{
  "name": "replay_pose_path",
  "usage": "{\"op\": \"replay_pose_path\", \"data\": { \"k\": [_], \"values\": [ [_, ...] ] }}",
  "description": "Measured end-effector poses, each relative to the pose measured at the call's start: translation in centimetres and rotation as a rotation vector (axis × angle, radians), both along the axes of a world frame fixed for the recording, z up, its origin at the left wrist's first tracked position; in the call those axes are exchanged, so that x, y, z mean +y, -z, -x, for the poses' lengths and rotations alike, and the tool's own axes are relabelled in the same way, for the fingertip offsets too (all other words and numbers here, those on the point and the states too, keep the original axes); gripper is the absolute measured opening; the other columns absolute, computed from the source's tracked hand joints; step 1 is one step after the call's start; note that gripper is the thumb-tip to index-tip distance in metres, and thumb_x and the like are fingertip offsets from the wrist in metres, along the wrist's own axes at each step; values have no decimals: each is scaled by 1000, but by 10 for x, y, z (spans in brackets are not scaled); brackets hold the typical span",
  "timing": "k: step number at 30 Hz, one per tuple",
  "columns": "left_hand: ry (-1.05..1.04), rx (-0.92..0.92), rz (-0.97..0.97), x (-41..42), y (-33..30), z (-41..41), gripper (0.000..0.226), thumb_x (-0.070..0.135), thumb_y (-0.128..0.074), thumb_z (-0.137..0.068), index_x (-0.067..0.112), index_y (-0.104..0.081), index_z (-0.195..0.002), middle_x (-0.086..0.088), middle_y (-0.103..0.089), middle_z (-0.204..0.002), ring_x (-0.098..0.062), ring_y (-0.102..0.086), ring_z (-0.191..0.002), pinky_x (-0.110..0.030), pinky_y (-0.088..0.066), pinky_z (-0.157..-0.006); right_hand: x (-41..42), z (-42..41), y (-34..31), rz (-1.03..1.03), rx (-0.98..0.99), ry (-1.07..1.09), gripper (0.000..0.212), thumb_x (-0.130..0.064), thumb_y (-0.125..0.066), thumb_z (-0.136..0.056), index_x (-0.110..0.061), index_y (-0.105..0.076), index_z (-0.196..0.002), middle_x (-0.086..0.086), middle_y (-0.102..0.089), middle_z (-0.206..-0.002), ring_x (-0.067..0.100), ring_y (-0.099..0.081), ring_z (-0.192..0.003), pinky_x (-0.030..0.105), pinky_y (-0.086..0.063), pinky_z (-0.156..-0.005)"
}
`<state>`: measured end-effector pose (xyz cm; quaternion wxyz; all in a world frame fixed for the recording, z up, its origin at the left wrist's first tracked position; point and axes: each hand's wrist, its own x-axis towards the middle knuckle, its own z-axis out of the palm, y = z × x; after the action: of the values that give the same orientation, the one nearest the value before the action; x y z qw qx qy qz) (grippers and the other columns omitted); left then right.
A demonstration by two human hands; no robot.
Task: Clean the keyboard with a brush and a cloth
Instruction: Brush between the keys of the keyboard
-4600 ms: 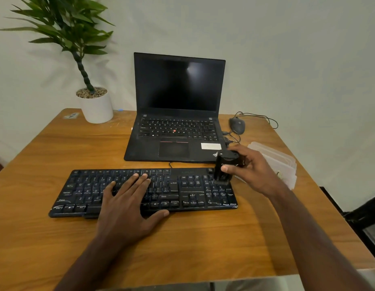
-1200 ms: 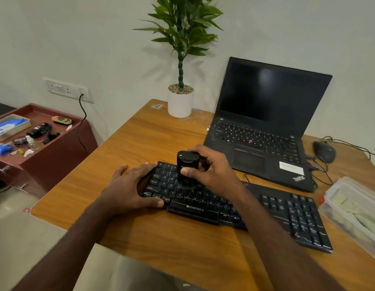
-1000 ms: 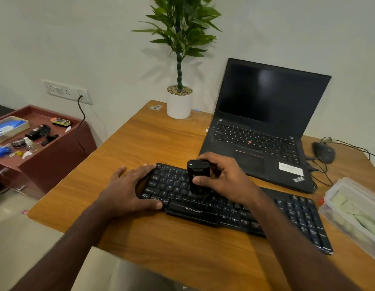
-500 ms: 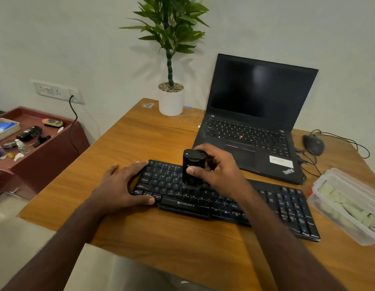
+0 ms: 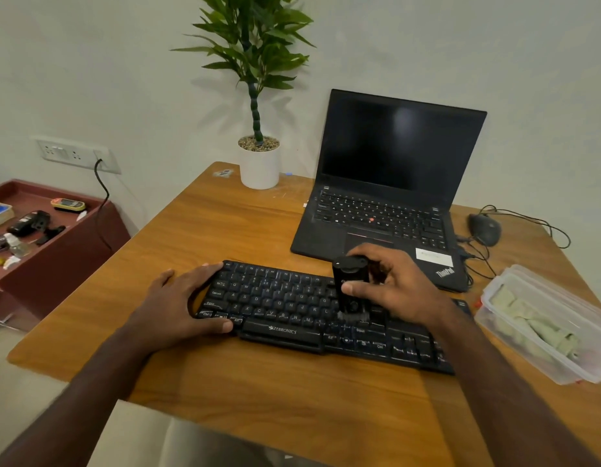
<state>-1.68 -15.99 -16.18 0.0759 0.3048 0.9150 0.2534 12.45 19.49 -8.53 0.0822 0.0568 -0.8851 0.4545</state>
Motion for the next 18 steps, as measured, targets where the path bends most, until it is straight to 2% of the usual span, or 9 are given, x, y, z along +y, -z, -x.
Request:
{"op": "replay_pose_path", "data": {
  "k": [3,6,9,13,18],
  "values": [
    [-4,1,6,0,-1,0,119,101,-46,-50,47,-20,-153,7,-30,-161,-7,-26,-143,-38,2,-124,-18,6,5,139,65,51,29,-26,-81,-83,-24,-67,-109,-5,-68,-97,15,-67,-89,31,-57,-74],
    [-3,0,13,0,2,1,119,100,-47,-51,46,-20,-154,6,-30,-161,-10,-26,-145,-40,1,-124,-42,12,8,201,66,50,29,-16,-80,-85,-24,-65,-109,-8,-67,-99,4,-66,-87,19,-54,-71],
    [0,15,-9,-1,5,4,118,102,-48,-51,47,-22,-153,8,-34,-159,-8,-31,-143,-42,-1,-124,-45,12,10,145,13,-2,31,-20,-80,-85,-26,-65,-111,-9,-67,-103,5,-67,-91,21,-56,-74],
    [-1,13,-3,-1,4,3,120,102,-47,-50,45,-22,-154,7,-34,-159,-8,-31,-143,-41,0,-124,-17,1,3,45,-18,-23,31,-19,-79,-85,-24,-66,-113,-11,-67,-103,1,-66,-94,14,-52,-74],
    [6,26,-11,-2,5,3,118,101,-48,-52,46,-22,-153,8,-34,-159,-9,-32,-143,-43,-3,-124,18,-15,-2,-21,-49,-19,30,-24,-78,-85,-23,-66,-113,-10,-69,-101,10,-68,-95,24,-58,-77]
  ]
}}
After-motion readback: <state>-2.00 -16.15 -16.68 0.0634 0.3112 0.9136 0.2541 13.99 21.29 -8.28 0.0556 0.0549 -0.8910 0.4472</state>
